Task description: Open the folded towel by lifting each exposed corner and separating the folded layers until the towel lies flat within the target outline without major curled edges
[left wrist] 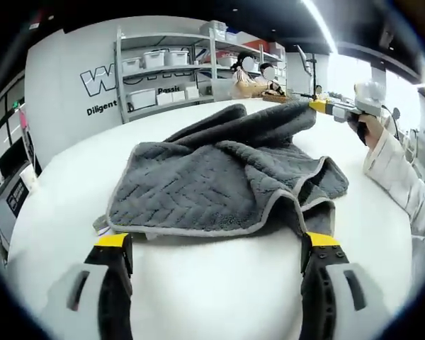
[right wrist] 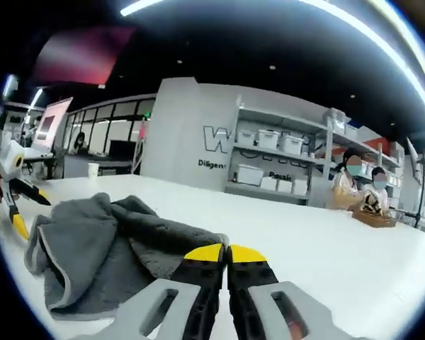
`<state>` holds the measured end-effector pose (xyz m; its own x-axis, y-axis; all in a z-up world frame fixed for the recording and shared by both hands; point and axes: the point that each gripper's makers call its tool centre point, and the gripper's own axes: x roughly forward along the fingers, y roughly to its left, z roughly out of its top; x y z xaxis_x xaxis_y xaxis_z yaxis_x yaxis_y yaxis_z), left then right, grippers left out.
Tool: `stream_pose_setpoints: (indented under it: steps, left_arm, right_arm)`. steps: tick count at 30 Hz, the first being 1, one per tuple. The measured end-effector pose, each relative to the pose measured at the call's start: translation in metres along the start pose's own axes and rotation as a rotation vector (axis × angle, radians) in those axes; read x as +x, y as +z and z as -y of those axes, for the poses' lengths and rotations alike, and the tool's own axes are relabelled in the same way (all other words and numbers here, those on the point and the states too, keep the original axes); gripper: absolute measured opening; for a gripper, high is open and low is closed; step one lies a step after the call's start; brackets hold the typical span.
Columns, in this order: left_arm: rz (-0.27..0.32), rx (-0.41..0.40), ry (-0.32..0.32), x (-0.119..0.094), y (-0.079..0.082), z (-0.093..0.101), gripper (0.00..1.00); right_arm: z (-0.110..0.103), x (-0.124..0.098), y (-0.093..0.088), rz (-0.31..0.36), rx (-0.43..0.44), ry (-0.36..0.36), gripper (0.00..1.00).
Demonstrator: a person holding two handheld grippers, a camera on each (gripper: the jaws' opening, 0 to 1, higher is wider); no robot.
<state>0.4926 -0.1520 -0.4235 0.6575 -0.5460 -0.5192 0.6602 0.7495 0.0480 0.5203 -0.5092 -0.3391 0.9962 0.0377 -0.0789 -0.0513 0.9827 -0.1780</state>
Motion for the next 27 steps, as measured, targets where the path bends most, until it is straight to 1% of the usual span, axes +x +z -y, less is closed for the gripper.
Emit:
stream_pose_setpoints:
  steps: [2, 7, 11, 13, 17, 19, 21, 25, 27]
  left_arm:
    - [0.001, 0.0, 0.001, 0.0, 0.0, 0.0, 0.98]
    - [0.004, -0.002, -0.002, -0.001, 0.001, 0.0, 0.98]
    - [0.007, -0.003, -0.004, -0.001, 0.001, 0.0, 0.98]
    - [0.008, -0.004, -0.004, -0.001, 0.001, 0.0, 0.98]
    - [0.008, -0.006, -0.008, 0.0, 0.001, 0.001, 0.97]
    - [0.008, -0.007, -0.009, 0.0, 0.001, 0.001, 0.97]
    - [0.007, -0.008, -0.01, 0.0, 0.001, 0.001, 0.97]
    - [0.007, -0.01, -0.008, 0.0, 0.001, 0.0, 0.97]
    - [0.009, -0.011, -0.006, 0.0, 0.001, 0.0, 0.97]
  right_arm:
    - [0.007, -0.001, -0.006, -0.03, -0.012, -0.03, 0.0]
    - [0.014, 0.0, -0.02, -0.101, -0.029, -0.053, 0.0]
    - [0.023, -0.002, -0.027, -0.145, -0.069, -0.087, 0.0]
    - [0.024, -0.002, -0.028, -0.152, -0.077, -0.095, 0.0]
    - [0.04, -0.007, -0.04, -0.213, -0.102, -0.147, 0.0]
    - [0.042, -0.008, -0.043, -0.226, -0.101, -0.15, 0.0]
    - [0.045, -0.009, -0.05, -0.259, -0.106, -0.152, 0.0]
    - [0.054, -0.012, -0.055, -0.301, -0.155, -0.182, 0.0]
    - [0.062, -0.017, -0.059, -0.332, -0.18, -0.207, 0.0]
